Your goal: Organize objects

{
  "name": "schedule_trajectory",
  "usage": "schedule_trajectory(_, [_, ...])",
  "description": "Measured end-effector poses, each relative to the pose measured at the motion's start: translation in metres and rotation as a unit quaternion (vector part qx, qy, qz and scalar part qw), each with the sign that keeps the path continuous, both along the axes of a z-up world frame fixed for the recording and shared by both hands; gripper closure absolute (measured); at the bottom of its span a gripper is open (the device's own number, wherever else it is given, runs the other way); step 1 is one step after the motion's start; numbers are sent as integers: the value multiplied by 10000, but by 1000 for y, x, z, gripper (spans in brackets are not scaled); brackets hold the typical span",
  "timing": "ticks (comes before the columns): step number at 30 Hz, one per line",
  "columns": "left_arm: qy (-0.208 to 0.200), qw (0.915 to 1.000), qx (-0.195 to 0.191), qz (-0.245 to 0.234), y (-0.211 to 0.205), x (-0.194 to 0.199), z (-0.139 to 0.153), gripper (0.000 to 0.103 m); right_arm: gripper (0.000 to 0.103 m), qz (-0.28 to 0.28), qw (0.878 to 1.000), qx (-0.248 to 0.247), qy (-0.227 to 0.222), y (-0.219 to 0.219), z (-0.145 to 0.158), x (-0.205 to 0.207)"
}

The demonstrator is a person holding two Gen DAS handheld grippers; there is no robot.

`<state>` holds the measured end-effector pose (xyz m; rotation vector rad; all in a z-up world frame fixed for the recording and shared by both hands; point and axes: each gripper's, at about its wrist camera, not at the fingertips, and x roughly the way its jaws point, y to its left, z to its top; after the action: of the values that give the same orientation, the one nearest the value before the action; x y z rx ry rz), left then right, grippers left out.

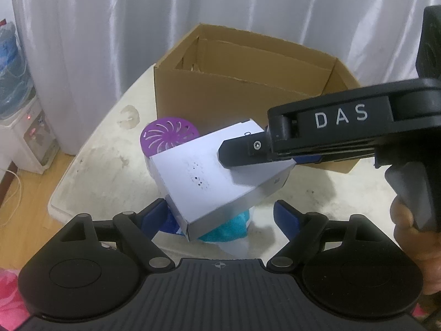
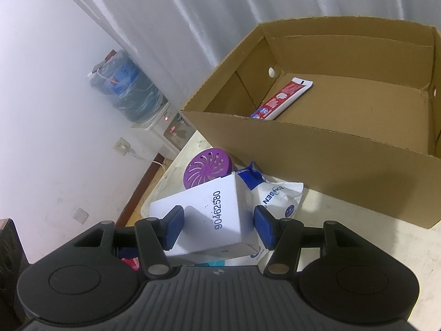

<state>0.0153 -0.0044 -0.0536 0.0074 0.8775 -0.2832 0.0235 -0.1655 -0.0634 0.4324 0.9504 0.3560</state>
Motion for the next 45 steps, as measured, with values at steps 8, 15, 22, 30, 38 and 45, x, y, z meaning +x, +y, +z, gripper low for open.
schedule_trajectory(8, [-25, 10000, 73, 2, -3, -3, 2, 19, 43, -32, 10000, 19, 22, -1, -1, -1])
schedule_trajectory(15, [-33, 10000, 75, -56, -5, -5, 1, 19, 42, -89, 9999, 92, 58, -6, -3, -2])
schedule_trajectory(22, [4, 9997, 249, -85, -10, -2, -4, 18, 42, -92, 9999, 92, 58, -5, -3, -2])
schedule_trajectory(30, [-24, 9996, 273, -66, -10, -3, -5, 18, 42, -128, 9998, 145, 68, -6, -3, -4])
schedule_trajectory(38, [-14, 9997, 262, 14, -10, -2, -6, 19, 41, -108, 9998, 156, 41, -5, -5, -4])
schedule_trajectory(45, [16, 9998, 165, 119, -6, -1, -2, 20, 41, -111, 9999, 98, 69, -2, -1, -5])
